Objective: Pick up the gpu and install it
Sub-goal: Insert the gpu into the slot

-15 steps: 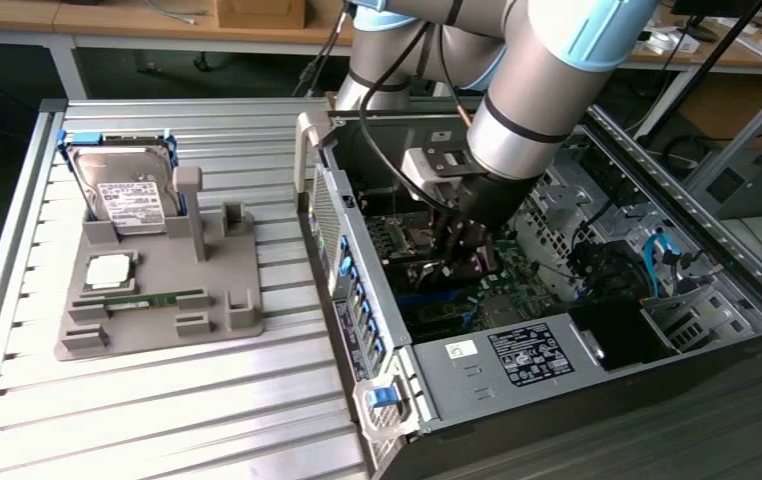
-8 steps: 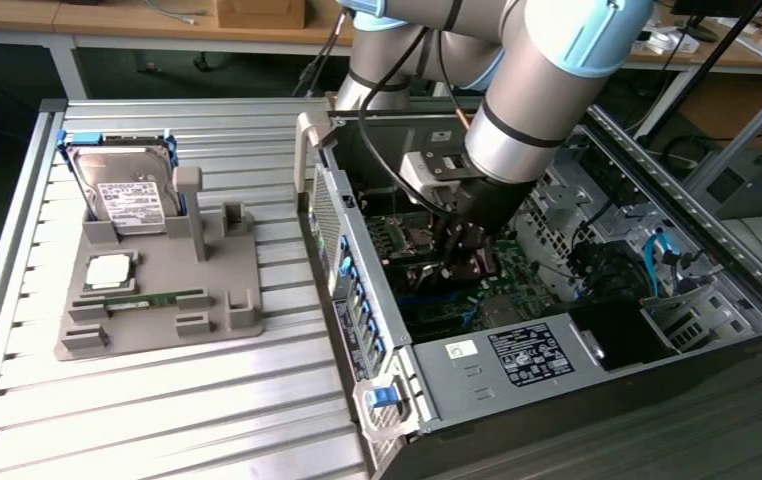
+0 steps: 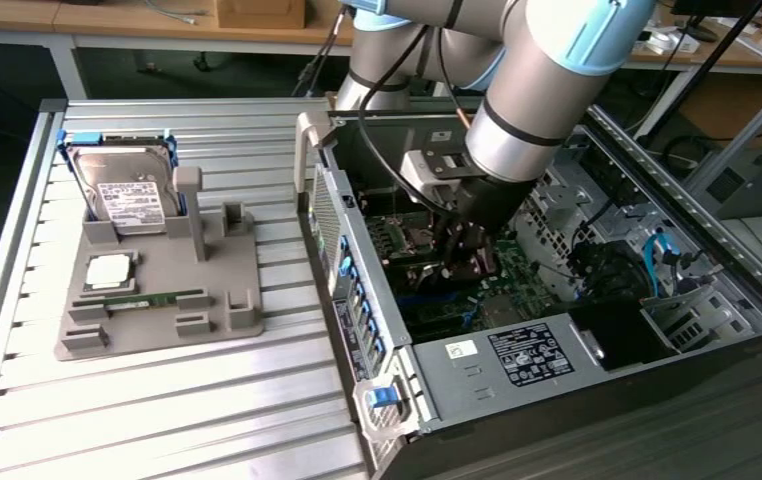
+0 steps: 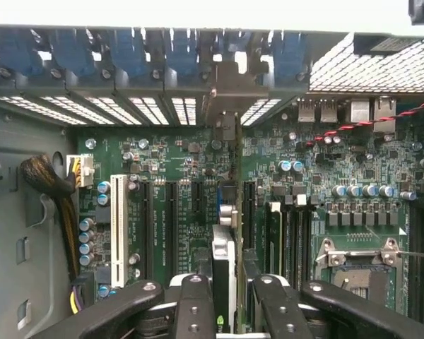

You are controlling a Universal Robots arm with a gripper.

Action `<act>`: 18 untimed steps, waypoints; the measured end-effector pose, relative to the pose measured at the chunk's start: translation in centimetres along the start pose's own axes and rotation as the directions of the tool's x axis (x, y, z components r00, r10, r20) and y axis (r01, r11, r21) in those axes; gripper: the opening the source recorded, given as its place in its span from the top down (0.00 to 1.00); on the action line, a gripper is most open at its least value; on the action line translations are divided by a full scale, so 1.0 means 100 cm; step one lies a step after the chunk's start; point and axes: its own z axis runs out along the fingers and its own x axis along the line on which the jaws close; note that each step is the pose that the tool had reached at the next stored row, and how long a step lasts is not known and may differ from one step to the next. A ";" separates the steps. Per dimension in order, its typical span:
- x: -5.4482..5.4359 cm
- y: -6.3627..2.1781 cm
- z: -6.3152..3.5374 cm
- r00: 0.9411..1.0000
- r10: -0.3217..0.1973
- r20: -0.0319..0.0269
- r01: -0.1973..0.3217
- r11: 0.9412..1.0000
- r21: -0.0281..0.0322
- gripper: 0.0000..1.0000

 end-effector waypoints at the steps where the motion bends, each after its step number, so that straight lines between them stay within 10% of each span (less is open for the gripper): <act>1: 0.000 0.0000 0.0000 1.000 0.000 0.000 0.000 1.000 0.000 0.73; 18: 0.001 0.0020 0.0078 1.000 0.000 -0.002 0.000 1.000 -0.001 0.73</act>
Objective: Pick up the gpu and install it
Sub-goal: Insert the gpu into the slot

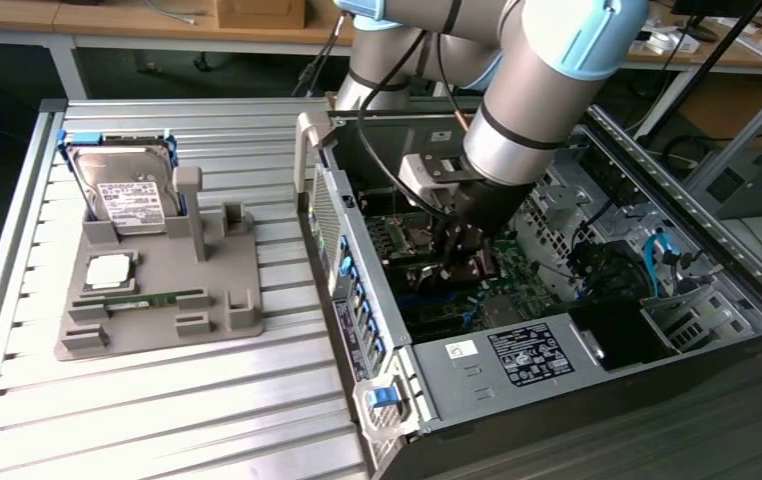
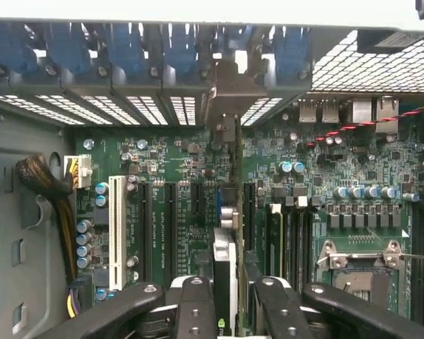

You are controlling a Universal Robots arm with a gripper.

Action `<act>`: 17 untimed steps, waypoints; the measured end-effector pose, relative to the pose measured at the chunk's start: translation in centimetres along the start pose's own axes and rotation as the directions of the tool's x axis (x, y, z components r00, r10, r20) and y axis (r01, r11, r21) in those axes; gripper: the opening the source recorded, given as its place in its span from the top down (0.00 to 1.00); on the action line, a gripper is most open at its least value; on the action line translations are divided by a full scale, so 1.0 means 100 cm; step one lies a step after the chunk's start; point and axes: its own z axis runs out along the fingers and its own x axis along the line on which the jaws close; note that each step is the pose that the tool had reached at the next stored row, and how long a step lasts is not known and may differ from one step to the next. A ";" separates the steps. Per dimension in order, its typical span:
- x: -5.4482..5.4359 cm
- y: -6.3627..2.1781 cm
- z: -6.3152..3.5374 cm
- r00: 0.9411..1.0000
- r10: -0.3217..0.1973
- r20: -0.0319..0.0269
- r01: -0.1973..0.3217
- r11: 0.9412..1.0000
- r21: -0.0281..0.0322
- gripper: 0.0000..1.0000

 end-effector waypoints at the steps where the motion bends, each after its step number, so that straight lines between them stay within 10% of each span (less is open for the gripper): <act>1: 0.000 0.0019 0.0002 1.000 0.000 0.000 0.000 1.000 0.000 0.73; 17: -0.001 0.0037 -0.0089 1.000 0.000 0.000 0.000 1.000 0.000 0.73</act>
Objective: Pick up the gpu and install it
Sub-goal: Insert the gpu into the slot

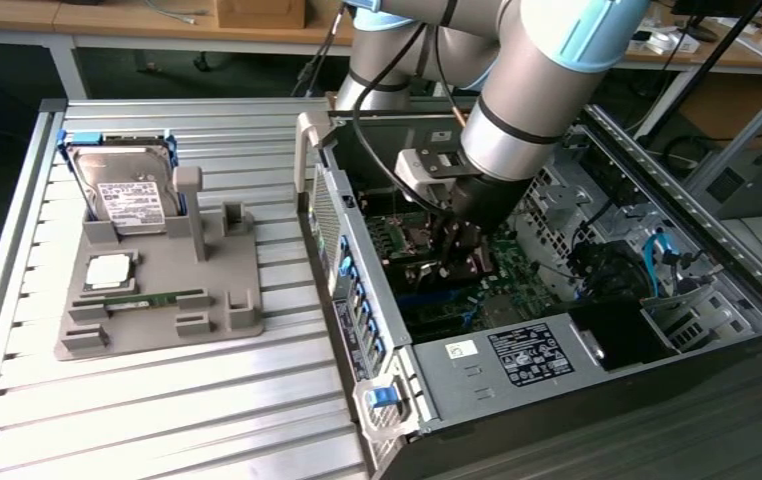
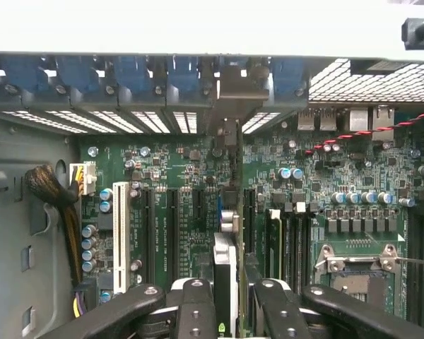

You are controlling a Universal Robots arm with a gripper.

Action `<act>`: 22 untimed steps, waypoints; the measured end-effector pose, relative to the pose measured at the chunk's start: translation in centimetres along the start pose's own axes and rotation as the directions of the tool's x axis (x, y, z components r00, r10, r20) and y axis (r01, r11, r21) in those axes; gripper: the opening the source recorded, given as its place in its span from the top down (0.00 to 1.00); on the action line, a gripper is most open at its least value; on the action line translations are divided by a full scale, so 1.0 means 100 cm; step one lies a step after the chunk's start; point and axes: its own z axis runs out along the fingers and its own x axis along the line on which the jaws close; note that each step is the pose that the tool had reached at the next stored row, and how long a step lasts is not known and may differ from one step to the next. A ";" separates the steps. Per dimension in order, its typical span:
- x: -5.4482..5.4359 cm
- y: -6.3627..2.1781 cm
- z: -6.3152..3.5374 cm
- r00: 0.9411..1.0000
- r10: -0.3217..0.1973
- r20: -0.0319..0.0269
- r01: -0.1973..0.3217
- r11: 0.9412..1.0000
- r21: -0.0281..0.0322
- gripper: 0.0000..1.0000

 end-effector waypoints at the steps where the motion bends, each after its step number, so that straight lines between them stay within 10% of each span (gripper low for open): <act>1: 0.000 0.0000 0.0000 1.000 0.000 0.000 0.000 1.000 0.000 0.73; 15: 0.000 -0.0005 0.0021 1.000 0.024 0.001 -0.024 1.000 0.001 0.73; 18: 0.000 -0.0006 0.0023 1.000 0.025 0.001 -0.025 1.000 -0.015 0.73; 22: 0.000 -0.0005 0.0022 1.000 0.025 0.001 -0.025 1.000 -0.017 0.73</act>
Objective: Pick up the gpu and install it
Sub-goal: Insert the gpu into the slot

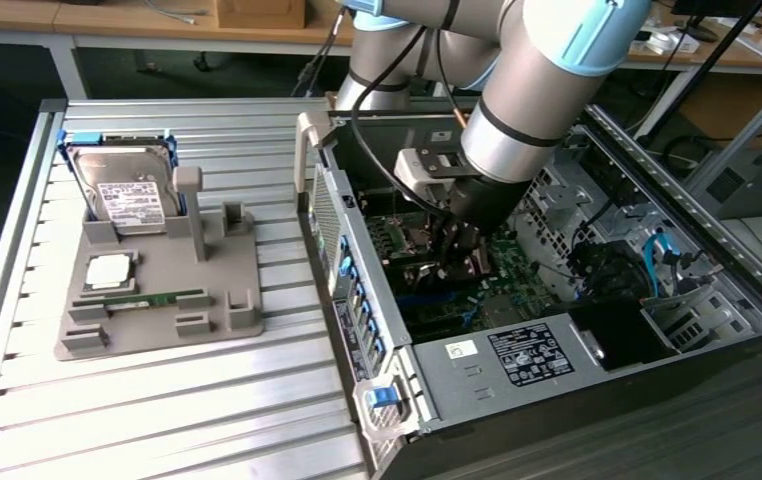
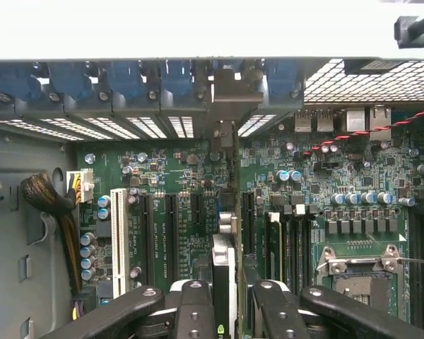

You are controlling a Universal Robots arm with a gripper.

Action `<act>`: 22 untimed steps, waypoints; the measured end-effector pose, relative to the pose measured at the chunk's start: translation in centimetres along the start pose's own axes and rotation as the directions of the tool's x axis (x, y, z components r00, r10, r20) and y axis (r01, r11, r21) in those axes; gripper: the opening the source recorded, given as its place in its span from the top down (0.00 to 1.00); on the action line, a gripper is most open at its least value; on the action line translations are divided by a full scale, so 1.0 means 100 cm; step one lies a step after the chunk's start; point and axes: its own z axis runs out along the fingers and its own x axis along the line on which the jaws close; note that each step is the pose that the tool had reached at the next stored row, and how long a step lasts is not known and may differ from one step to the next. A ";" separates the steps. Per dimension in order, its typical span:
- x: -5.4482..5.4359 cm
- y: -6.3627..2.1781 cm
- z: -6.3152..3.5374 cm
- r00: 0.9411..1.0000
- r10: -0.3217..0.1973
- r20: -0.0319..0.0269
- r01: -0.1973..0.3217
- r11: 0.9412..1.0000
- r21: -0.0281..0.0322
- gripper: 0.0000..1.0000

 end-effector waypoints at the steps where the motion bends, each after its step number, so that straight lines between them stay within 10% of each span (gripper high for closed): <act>1: 0.000 0.0000 0.0000 1.000 0.000 0.000 0.000 1.000 0.000 0.73; 22: 0.001 0.0002 0.0035 1.000 0.005 -0.001 -0.005 1.000 0.000 0.73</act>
